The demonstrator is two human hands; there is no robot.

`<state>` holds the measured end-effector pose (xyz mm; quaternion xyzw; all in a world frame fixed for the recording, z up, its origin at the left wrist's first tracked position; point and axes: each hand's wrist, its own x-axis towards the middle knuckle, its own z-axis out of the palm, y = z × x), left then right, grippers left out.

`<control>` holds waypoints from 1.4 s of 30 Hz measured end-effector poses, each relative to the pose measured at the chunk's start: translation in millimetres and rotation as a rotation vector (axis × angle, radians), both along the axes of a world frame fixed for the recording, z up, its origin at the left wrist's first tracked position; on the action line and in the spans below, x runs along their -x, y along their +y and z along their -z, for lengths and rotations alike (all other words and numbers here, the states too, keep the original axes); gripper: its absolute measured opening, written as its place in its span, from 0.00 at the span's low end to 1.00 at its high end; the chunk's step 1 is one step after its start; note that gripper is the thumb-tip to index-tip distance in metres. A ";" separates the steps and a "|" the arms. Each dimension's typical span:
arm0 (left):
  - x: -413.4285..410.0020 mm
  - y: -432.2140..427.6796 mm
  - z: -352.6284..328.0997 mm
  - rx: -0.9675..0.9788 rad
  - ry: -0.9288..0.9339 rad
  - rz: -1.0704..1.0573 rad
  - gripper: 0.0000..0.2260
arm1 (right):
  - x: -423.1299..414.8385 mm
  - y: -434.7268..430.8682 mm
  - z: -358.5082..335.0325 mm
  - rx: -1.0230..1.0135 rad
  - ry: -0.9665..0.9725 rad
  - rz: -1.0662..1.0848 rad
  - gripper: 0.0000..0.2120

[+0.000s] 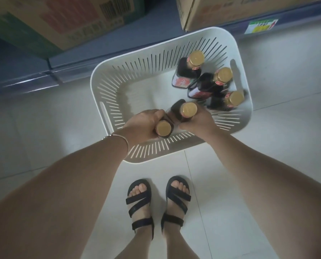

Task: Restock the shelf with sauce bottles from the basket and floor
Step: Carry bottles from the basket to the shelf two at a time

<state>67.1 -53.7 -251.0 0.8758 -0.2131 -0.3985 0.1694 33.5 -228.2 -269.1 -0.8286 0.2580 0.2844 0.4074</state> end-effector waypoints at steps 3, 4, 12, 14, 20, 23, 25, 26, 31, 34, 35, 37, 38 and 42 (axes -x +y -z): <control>-0.5 3.3 -6.5 -0.054 0.019 -0.121 0.20 | -2.6 9.3 3.3 -0.039 -0.048 0.160 0.28; -2.3 4.5 -8.7 -0.055 0.014 -0.175 0.22 | -5.1 14.4 5.9 -0.050 -0.072 0.210 0.30; -22.1 14.3 -59.4 -0.087 -0.039 -0.306 0.25 | -22.3 38.5 -27.7 -0.014 -0.122 0.291 0.23; -26.0 11.8 -88.9 -0.080 -0.068 -0.349 0.26 | -22.5 31.5 -62.9 -0.036 -0.117 0.297 0.23; -35.2 -10.2 -214.2 -0.041 -0.102 -0.301 0.25 | -27.4 9.1 -205.2 -0.023 -0.148 0.204 0.26; -38.4 -23.7 -281.3 0.012 -0.097 -0.310 0.24 | -28.7 -5.3 -279.8 -0.019 -0.179 0.256 0.24; -39.5 -32.9 -323.0 0.056 -0.103 -0.303 0.24 | -29.0 -15.9 -326.8 -0.025 -0.198 0.285 0.21; -39.6 -37.9 -343.5 0.077 -0.114 -0.298 0.23 | -29.4 -20.4 -350.0 -0.033 -0.210 0.295 0.20; -41.4 -62.7 -432.6 0.101 -0.217 -0.279 0.23 | -26.3 -41.1 -452.2 -0.004 -0.276 0.331 0.22; -39.4 -77.5 -480.4 0.127 -0.280 -0.262 0.20 | -14.5 -55.9 -505.8 0.043 -0.329 0.361 0.22; -36.7 -82.4 -497.8 0.137 -0.293 -0.254 0.19 | -8.2 -60.8 -523.3 0.050 -0.355 0.386 0.22; -30.0 -93.1 -532.3 0.179 -0.308 -0.237 0.19 | 7.3 -71.3 -558.0 0.063 -0.408 0.438 0.22; -25.8 -99.6 -549.7 0.205 -0.315 -0.225 0.19 | 15.1 -78.0 -574.4 0.074 -0.430 0.460 0.22; -2.5 -138.8 -611.1 0.309 -0.359 -0.175 0.19 | 50.9 -114.1 -630.7 0.108 -0.487 0.568 0.20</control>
